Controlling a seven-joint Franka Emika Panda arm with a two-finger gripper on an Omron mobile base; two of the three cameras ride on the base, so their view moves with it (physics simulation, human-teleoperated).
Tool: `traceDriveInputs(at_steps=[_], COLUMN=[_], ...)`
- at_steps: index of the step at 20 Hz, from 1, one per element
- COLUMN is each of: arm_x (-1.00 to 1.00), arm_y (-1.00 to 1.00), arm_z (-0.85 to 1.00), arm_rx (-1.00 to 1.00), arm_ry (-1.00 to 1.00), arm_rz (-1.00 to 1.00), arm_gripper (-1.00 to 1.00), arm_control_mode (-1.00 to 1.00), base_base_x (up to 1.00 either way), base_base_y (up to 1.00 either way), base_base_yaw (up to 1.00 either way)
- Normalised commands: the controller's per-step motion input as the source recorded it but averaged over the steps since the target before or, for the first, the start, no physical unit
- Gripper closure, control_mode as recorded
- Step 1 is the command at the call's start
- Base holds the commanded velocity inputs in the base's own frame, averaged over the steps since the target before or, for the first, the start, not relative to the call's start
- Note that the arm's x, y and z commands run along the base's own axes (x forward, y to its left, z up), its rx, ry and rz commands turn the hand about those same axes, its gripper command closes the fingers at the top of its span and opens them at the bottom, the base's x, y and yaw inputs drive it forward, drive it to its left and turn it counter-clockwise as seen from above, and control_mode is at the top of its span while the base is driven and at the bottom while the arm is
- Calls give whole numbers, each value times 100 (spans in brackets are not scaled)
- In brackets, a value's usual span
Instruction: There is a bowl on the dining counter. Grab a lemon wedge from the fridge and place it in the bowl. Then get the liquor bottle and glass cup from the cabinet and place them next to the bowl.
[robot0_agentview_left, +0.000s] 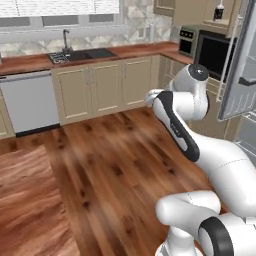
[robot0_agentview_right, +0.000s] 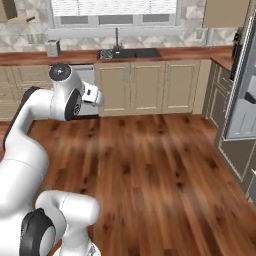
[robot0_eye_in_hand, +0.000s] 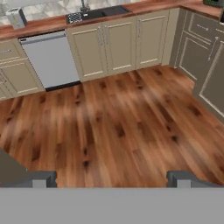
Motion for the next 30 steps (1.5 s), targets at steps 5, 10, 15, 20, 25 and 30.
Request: traceDriveInputs(at_steps=[5,10,15,20,25,30], arm_x=[0,0,0,0,0,0], arm_y=[0,0,0,0,0,0], arm_z=[0,0,0,0,0,0], arm_rx=[0,0,0,0,0,0], arm_ry=[0,0,0,0,0,0], arm_rz=[0,0,0,0,0,0], arm_gripper=[-100,-100,-100,-100,-100,-100], arm_control_mode=[100,100,100,100,100,100], base_base_x=[100,89,61,47,77,100], base_base_y=[0,-6,-33,-36,-16,4], base_base_yaw=[0,-4,-41,-53,-52,-35])
